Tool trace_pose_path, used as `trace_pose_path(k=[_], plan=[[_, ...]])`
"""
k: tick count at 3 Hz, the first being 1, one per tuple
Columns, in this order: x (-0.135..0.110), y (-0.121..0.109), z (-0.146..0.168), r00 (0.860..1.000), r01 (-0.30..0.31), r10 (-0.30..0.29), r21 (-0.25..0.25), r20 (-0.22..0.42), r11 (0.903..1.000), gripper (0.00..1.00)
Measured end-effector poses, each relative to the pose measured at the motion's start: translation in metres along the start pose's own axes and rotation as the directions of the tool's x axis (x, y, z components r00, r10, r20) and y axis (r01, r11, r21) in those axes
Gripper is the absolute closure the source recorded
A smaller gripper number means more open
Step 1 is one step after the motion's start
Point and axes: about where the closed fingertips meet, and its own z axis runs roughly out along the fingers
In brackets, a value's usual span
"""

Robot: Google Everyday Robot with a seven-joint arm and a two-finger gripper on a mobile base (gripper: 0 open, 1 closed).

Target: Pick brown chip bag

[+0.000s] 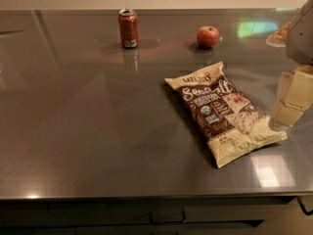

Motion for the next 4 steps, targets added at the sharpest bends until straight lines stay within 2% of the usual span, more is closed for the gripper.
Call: trace_pose_path(k=[1,2,3,4], plan=[[0.000,0.000,0.000,1.000,0.000,0.000,0.000,0.000,1.0000,0.00],[-0.002,-0.005,0.007,1.000,-0.015,0.016,-0.035,0.019,0.9993,0.00],[0.002,-0.011,0.022,0.998,-0.062,0.064,-0.077,0.026,0.9951,0.00],[0.010,-0.013,0.038,0.994,-0.094,0.098,-0.094,0.046,0.9912,0.00]])
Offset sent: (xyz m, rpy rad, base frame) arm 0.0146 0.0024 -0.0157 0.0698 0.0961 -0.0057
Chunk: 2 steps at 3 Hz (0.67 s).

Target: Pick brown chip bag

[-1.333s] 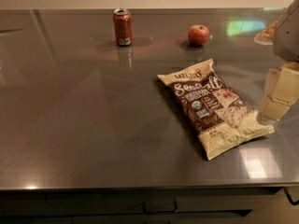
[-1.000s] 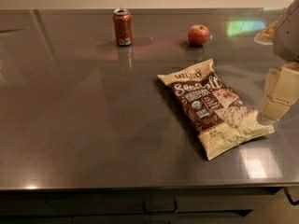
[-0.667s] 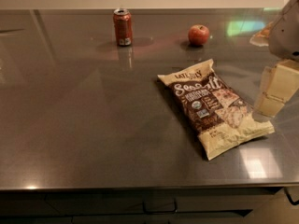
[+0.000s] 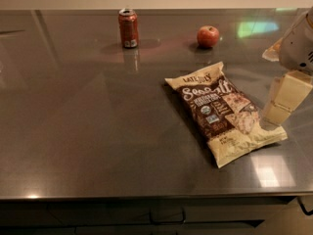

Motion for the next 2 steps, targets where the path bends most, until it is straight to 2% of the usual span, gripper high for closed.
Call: trace_pose_path(k=[1,2], plan=[[0.014,0.000,0.018,0.999,-0.035,0.035,-0.008,0.023,0.9994,0.00],[0.031,-0.002,0.044,0.995,-0.093,0.094,-0.037,0.025,0.9950,0.00]])
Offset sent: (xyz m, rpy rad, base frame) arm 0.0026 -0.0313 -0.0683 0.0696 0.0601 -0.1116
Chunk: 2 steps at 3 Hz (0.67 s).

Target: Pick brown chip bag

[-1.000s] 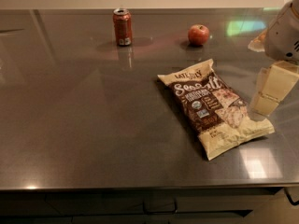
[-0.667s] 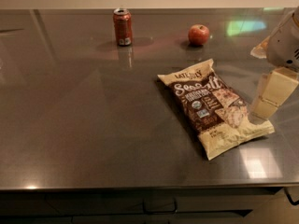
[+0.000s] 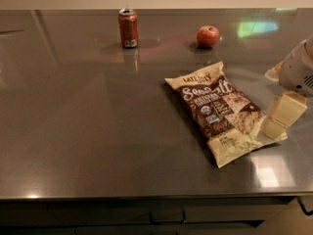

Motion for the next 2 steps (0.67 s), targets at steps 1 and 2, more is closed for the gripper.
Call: trace_pose_path(k=[1,2], plan=[[0.007,0.001,0.017,0.999,-0.054,0.054,-0.038,-0.001,0.9978,0.00],[0.007,0.005,0.029,0.996,-0.088,0.088,-0.064,-0.002,0.9941,0.00]])
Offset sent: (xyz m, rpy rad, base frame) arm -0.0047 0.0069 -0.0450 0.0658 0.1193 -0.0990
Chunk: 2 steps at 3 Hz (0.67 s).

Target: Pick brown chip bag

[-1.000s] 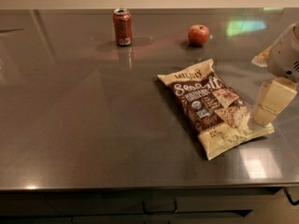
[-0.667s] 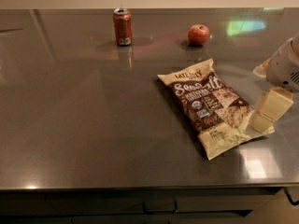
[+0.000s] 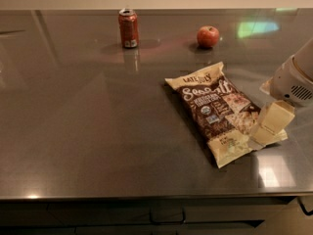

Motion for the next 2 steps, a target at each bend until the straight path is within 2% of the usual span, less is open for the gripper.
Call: trace_pose_path(k=[1,2], plan=[[-0.0012,0.0078,0.0082,1.000,-0.014,0.014,-0.021,-0.003,0.9997,0.00],[-0.0037,0.0153,0.0143,1.000,-0.014,0.014,-0.035,-0.005,0.9993,0.18]])
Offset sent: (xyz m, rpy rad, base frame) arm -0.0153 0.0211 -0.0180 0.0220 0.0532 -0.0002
